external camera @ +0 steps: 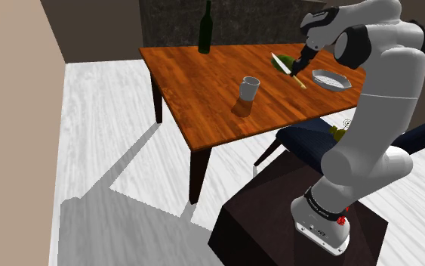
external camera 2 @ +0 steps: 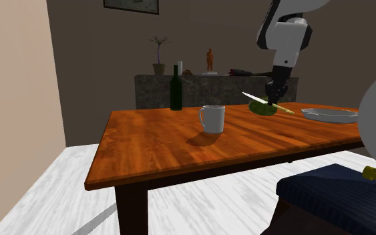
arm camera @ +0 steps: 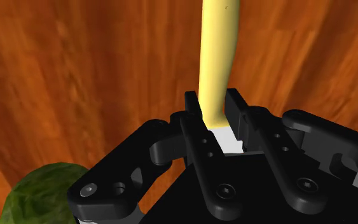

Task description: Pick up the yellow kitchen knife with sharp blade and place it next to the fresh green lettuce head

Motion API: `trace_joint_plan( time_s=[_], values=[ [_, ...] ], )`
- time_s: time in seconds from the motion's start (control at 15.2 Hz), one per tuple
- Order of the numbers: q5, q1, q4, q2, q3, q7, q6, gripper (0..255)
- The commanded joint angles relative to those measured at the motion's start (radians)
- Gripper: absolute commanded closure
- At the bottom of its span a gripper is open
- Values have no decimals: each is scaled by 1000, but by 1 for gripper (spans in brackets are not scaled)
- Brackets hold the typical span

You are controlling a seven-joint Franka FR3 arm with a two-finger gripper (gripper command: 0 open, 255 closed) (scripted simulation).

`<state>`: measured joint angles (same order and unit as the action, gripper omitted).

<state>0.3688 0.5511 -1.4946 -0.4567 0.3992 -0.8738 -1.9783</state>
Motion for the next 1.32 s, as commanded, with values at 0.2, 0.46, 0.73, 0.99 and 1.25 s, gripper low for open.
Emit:
trace_joint_plan(
  time_s=[0.2,0.46,0.73,0.99,1.25],
  values=[
    [13,-1,-49,-13,-5,-18,-60,255],
    [26,0,-77,-31,-11,-32,-103,255],
    [39,2,-101,-51,-18,-46,-145,255],
    [47,4,-112,-63,-22,-54,-166,255],
    [47,4,-112,-63,-22,-54,-166,255]
  ],
)
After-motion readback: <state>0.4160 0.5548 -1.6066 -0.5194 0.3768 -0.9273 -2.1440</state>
